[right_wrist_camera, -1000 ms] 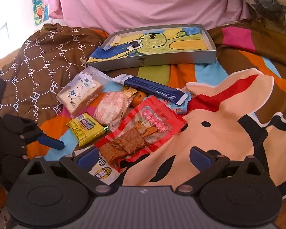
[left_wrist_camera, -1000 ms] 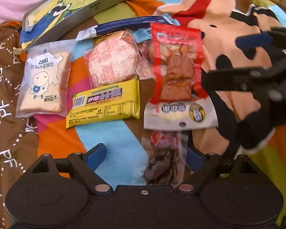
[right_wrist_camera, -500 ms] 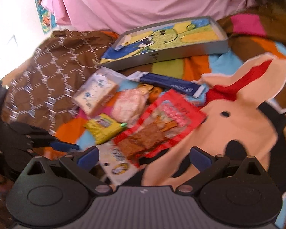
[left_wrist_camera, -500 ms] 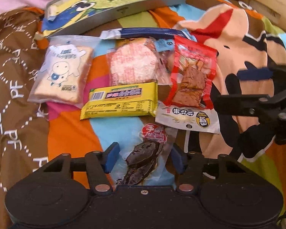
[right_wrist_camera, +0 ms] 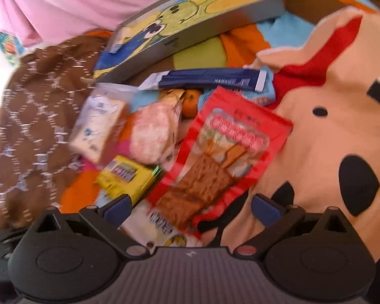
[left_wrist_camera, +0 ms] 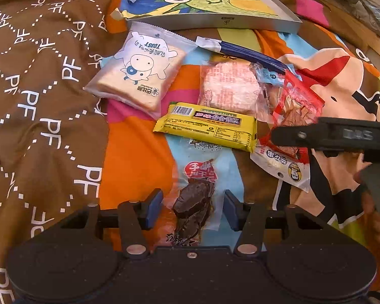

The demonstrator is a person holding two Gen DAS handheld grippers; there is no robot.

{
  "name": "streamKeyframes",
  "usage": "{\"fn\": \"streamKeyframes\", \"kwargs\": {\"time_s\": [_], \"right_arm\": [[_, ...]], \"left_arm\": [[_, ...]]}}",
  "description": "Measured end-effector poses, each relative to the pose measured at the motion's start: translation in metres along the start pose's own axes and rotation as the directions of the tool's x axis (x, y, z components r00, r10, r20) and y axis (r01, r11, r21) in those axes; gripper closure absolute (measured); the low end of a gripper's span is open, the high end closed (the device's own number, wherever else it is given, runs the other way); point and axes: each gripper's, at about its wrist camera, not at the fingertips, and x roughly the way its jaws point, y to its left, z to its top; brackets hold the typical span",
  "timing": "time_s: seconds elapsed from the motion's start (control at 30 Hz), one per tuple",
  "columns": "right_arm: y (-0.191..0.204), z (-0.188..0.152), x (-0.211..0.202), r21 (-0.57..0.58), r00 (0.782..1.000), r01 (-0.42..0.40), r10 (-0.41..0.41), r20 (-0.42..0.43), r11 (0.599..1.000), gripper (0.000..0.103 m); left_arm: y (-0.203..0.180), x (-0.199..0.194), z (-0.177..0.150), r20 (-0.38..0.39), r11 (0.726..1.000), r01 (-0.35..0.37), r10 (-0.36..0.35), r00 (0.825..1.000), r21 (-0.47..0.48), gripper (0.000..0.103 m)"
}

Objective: Organize snacks
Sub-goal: 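Close the left tool on the jerky packet while the right tool closes on the red packet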

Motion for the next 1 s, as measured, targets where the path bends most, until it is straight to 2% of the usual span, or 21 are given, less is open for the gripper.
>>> {"fn": "streamKeyframes", "kwargs": {"time_s": [0.17,0.3,0.37,0.6,0.67,0.77,0.83,0.9,0.97,1.0], "right_arm": [[0.014,0.005,0.014,-0.008,0.993,0.111,-0.111,0.028,0.994,0.000],[0.019,0.006,0.016,-0.057,0.989,0.146,-0.145,0.020,0.988,0.001],[0.020,0.004,0.015,-0.101,0.988,0.156,-0.156,0.008,0.983,0.006],[0.023,-0.003,0.006,-0.268,0.989,0.137,-0.149,-0.026,0.954,0.018],[0.022,-0.005,0.002,-0.319,0.990,0.112,-0.132,-0.041,0.941,0.025],[0.020,-0.008,-0.004,-0.401,0.992,0.065,-0.103,-0.073,0.914,0.029],[0.018,-0.009,-0.006,-0.431,0.993,0.045,-0.088,-0.081,0.901,0.026],[0.017,-0.008,-0.003,-0.404,0.994,0.021,-0.064,-0.092,0.914,0.020],[0.017,-0.007,0.002,-0.355,0.994,-0.013,-0.024,-0.102,0.935,0.003],[0.018,-0.007,0.005,-0.344,0.995,-0.006,-0.029,-0.096,0.939,0.003]], "left_arm": [[0.000,0.001,0.001,-0.001,1.000,0.005,-0.005,1.000,0.019,0.048],[0.000,0.003,0.003,-0.006,1.000,0.004,-0.004,1.000,0.011,0.047],[0.000,0.003,0.004,-0.008,1.000,0.004,-0.004,1.000,0.007,0.049],[-0.002,0.000,0.003,-0.015,1.000,0.011,-0.011,1.000,-0.019,0.051],[-0.001,-0.001,0.003,-0.021,0.999,0.011,-0.011,1.000,-0.031,0.052],[-0.002,-0.002,0.006,-0.033,0.999,0.011,-0.013,0.999,-0.038,0.052],[-0.001,0.001,0.009,-0.041,0.999,0.020,-0.022,0.999,-0.038,0.051],[-0.001,0.006,0.012,-0.046,0.998,0.040,-0.041,0.998,-0.041,0.043],[-0.002,0.010,0.016,-0.049,0.998,0.047,-0.049,0.998,-0.030,0.041],[-0.002,0.011,0.017,-0.051,0.999,0.043,-0.044,0.998,-0.022,0.041]]}}
